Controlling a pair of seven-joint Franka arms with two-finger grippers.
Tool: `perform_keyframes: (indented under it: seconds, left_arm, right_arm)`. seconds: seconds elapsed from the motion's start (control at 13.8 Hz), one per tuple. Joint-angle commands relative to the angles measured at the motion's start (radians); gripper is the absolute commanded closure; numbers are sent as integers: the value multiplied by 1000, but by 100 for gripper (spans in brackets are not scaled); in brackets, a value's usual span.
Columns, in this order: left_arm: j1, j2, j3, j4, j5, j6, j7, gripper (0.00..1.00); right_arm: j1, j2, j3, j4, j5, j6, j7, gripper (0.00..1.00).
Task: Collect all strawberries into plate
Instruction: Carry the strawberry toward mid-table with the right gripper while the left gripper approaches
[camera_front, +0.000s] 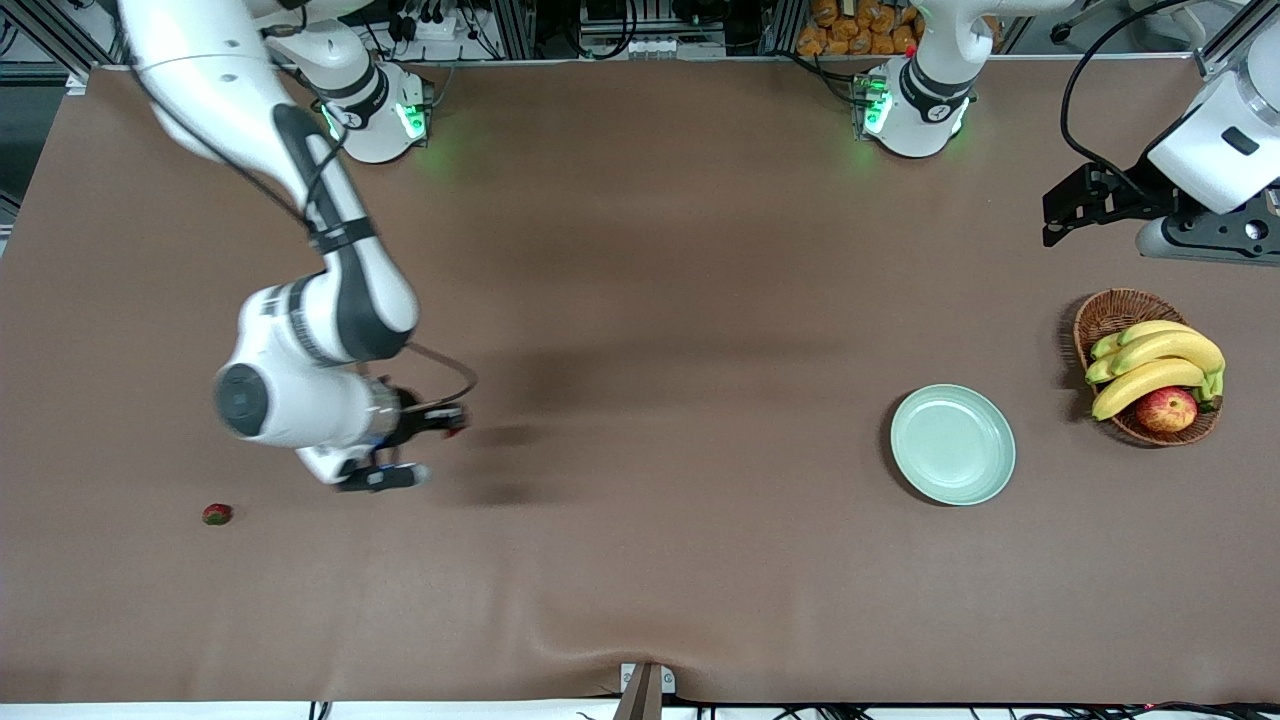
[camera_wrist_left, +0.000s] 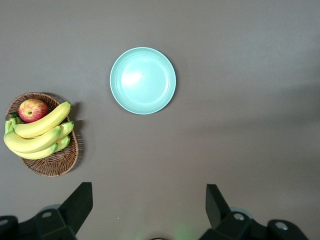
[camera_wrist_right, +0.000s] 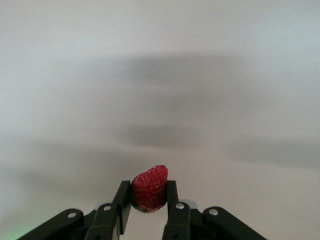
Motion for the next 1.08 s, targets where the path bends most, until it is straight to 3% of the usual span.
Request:
perform_keyframes:
  seconds: [0.0, 0.22, 0.65, 0.72, 0.87, 1.01]
  left_arm:
    - [6, -5, -1, 1, -9, 6, 21, 0]
    - [7, -4, 1, 1, -10, 8, 21, 0]
    - [-1, 25, 7, 2, -15, 8, -61, 0]
    - [-10, 41, 7, 12, -20, 12, -98, 0]
    - [-13, 125, 1, 44, -90, 34, -149, 0]
    - [-62, 212, -9, 62, -147, 148, -270, 0]
  right_arm:
    - [78, 25, -9, 3, 94, 62, -2, 100]
    - [184, 76, -9, 2, 89, 77, -2, 100]
    - [284, 146, -9, -1, 92, 139, -2, 100]
    - [288, 151, -9, -2, 92, 149, -2, 94]
    - [290, 160, -9, -4, 92, 156, -2, 55]
    - [290, 162, -9, -5, 92, 156, -2, 28]
